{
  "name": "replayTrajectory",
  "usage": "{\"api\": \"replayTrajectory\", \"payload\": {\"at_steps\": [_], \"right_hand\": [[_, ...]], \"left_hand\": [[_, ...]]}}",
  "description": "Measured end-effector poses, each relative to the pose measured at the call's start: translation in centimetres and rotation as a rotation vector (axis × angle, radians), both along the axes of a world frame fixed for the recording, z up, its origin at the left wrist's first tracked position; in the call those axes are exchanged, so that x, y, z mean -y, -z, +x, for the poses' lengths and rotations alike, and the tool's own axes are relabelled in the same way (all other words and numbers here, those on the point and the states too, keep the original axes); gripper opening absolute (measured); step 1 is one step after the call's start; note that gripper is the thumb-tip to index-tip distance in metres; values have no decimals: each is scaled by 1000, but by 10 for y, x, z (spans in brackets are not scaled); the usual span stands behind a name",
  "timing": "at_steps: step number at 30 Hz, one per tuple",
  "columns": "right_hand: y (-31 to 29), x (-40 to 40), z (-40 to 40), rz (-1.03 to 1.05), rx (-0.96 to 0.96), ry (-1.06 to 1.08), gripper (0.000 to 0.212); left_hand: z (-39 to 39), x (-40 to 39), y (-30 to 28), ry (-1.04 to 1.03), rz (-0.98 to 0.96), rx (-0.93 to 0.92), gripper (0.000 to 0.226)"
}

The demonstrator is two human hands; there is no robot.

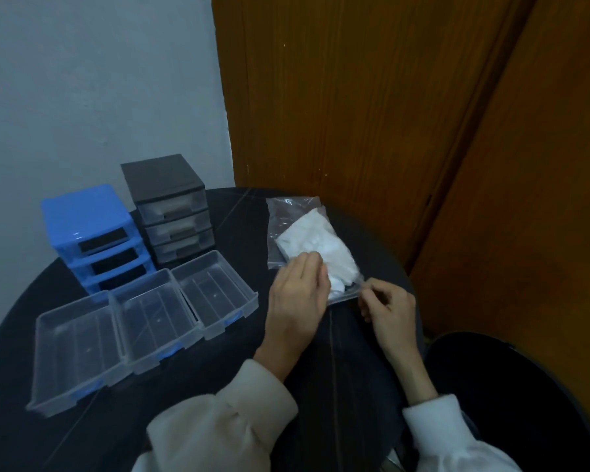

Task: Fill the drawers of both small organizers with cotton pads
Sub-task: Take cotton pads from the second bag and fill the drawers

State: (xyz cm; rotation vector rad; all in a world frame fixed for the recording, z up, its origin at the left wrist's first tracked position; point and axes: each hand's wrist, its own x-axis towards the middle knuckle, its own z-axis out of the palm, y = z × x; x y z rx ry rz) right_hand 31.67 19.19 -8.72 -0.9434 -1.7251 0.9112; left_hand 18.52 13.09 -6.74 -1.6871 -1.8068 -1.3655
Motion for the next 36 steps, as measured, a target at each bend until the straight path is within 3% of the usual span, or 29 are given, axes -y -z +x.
{"api": "replayTrajectory", "payload": {"at_steps": [4, 8, 12, 18, 23, 29, 36], "right_hand": [[0, -1, 1, 22, 48, 21, 28], [-7, 3, -1, 5, -89, -71, 15], [-10, 4, -1, -7, -178, -76, 12], [-4, 1, -2, 39, -123, -4, 19], [5, -2, -2, 146, -23, 72, 31], [5, -4, 1, 298, 25, 154, 52], [6, -5, 1, 280, 80, 138, 27]], "left_hand": [[-5, 0, -3, -163, 48, -163, 8], [-3, 0, -1, -25, -17, -164, 9], [3, 1, 0, 149, -102, -45, 16], [2, 5, 0, 262, -74, 123, 31], [-5, 3, 1, 225, -69, -145, 23], [-2, 0, 7, 199, -55, -253, 34], [0, 1, 6, 219, -127, -177, 44]]}}
